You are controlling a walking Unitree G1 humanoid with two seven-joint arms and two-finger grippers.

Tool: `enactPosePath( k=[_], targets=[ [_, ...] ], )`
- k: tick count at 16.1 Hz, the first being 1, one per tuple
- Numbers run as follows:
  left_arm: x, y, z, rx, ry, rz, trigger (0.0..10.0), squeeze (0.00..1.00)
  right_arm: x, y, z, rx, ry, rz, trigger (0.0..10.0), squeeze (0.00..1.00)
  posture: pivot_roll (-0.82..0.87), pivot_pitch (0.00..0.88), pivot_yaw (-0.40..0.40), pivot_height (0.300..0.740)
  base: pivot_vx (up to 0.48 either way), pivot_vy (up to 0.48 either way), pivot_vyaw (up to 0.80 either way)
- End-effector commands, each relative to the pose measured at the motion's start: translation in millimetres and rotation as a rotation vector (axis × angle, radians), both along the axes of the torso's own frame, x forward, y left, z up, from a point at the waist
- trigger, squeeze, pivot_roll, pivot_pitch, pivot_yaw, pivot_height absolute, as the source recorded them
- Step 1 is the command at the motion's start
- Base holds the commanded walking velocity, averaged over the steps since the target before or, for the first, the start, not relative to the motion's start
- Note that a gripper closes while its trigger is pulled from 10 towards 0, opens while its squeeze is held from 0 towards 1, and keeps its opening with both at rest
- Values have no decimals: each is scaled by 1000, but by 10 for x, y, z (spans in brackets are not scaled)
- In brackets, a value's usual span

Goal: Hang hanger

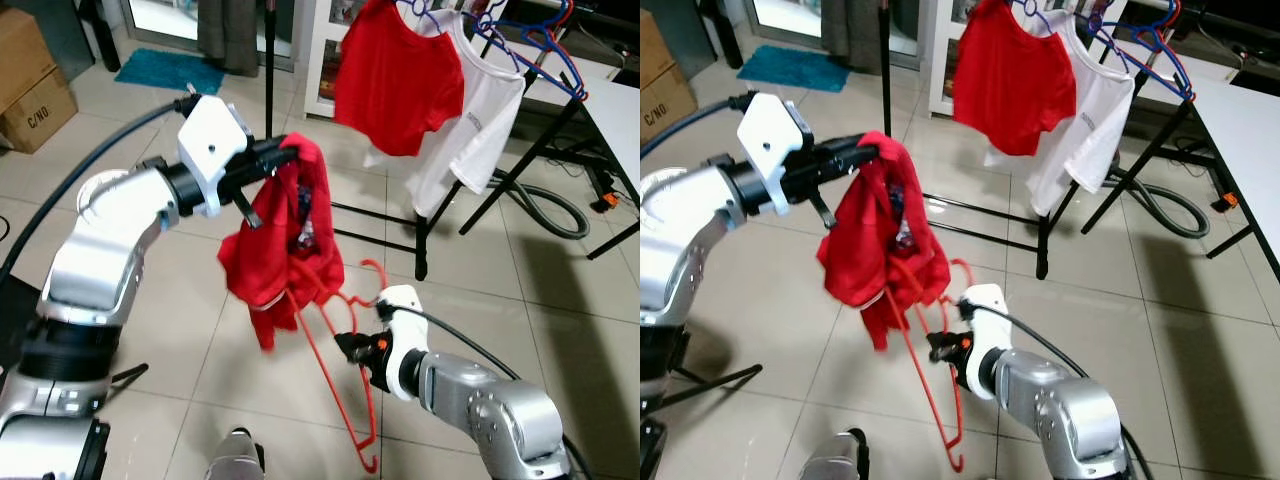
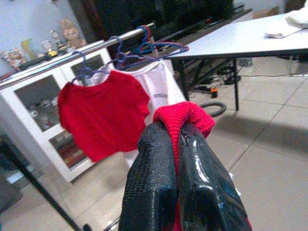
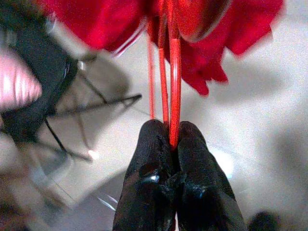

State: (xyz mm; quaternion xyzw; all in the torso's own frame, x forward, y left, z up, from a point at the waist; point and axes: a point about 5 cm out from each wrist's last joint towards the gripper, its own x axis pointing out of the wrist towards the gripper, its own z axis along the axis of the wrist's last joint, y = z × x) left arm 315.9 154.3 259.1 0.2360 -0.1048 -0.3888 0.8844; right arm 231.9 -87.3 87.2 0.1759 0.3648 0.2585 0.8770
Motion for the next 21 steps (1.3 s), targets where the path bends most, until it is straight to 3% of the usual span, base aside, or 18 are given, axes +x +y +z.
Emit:
enactPosePath(
  k=[1, 5, 7, 9, 12, 15, 17, 19, 21],
  targets=[
    [-53, -52, 83, 1, -49, -6, 10000, 0, -6, -98, -61, -1, 62, -63, 10000, 0, 266, 157, -138, 740, 0, 0, 0],
    [-86, 58, -48, 72, -77, 51, 10000, 0, 51, -169, -65, 207, 195, -275, 10000, 0, 262, 144, -127, 740, 0, 0, 0],
    [-80, 84, -35, 73, -90, 63, 10000, 0, 71, -163, -67, 279, 239, -333, 10000, 0, 267, 141, -124, 740, 0, 0, 0],
    [-108, 63, -48, 64, -93, 49, 10000, 0, 154, -122, -22, 422, 262, -408, 10000, 0, 275, 139, -121, 740, 0, 0, 0],
    [-119, -7, -193, 47, -84, 41, 10000, 0, 226, 33, 117, 560, 248, -356, 10000, 0, 286, 135, -121, 740, 0, 0, 0],
    [-120, -40, -350, 104, -107, 25, 10000, 0, 317, 178, 198, 674, 298, -376, 10000, 0, 289, 134, -116, 740, 0, 0, 0],
    [-187, -70, -474, 155, -91, -28, 10000, 0, 375, 205, 227, 733, 319, -420, 10000, 0, 293, 133, -116, 740, 0, 0, 0],
    [-423, -132, -992, 296, 37, -133, 10000, 0, 531, 231, 388, 871, 270, -458, 10000, 0, 294, 128, -113, 740, 0, 0, 0],
    [-470, -158, -1141, 346, 32, -123, 10000, 0, 584, 250, 510, 846, 186, -391, 10000, 0, 288, 122, -112, 740, 0, 0, 0]
  ],
)
